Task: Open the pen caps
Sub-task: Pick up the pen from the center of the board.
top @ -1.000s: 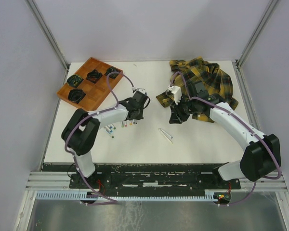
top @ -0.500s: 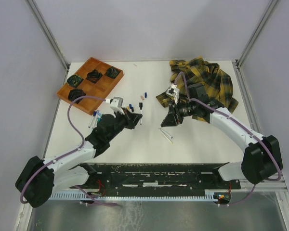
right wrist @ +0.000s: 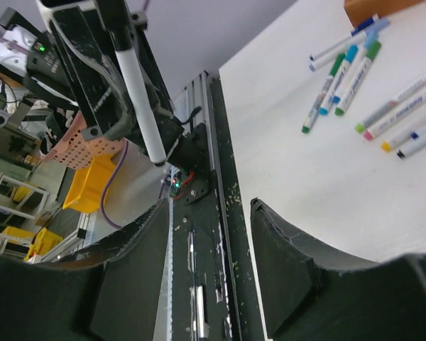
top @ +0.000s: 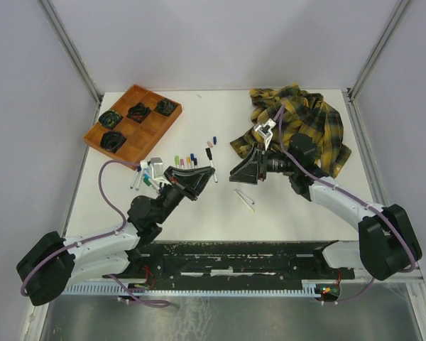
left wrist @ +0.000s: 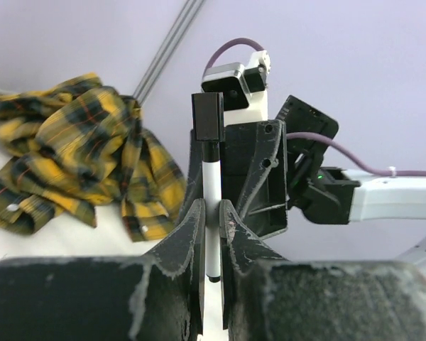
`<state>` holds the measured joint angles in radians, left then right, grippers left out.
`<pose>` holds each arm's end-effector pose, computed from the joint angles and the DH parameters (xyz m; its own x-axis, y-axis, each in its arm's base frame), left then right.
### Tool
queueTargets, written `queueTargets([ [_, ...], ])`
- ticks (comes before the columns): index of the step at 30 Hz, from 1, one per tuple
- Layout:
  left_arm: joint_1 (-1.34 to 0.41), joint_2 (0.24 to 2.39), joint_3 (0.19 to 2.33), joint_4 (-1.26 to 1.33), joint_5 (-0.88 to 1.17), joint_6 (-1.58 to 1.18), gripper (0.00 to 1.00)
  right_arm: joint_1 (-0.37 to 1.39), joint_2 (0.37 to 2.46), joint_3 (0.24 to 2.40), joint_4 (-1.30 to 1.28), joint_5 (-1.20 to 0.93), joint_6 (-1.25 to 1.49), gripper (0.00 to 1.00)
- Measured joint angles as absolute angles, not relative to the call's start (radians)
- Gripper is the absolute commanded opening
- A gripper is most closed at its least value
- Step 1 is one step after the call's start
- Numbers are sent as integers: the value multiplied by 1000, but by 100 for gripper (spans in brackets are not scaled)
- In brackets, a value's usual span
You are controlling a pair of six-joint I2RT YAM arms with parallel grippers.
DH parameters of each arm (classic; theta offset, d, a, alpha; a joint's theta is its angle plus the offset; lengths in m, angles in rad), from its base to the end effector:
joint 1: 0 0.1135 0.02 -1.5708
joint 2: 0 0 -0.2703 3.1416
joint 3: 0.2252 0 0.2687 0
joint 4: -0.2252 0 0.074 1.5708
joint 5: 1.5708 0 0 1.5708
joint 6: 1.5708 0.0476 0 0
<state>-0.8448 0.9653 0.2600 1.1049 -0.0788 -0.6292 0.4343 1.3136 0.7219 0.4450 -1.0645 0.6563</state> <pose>0.1464 -0.1593 0.2589 -0.2016 -0.6566 -0.7268 0.7158 0.4077 -0.5669 0.2529 0.1632 0.2644 -0.7085 -0.0024 -0.7057 -0.7025 0.0977 0.7049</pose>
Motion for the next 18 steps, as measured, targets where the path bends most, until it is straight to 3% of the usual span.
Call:
queueTargets([
  [11, -933, 1089, 256, 1320, -115, -628, 3, 536, 1316, 704, 741, -1094, 800, 57],
  [18, -961, 1156, 257, 1373, -127, -628, 3, 564, 1324, 704, 716, -1098, 776, 44],
])
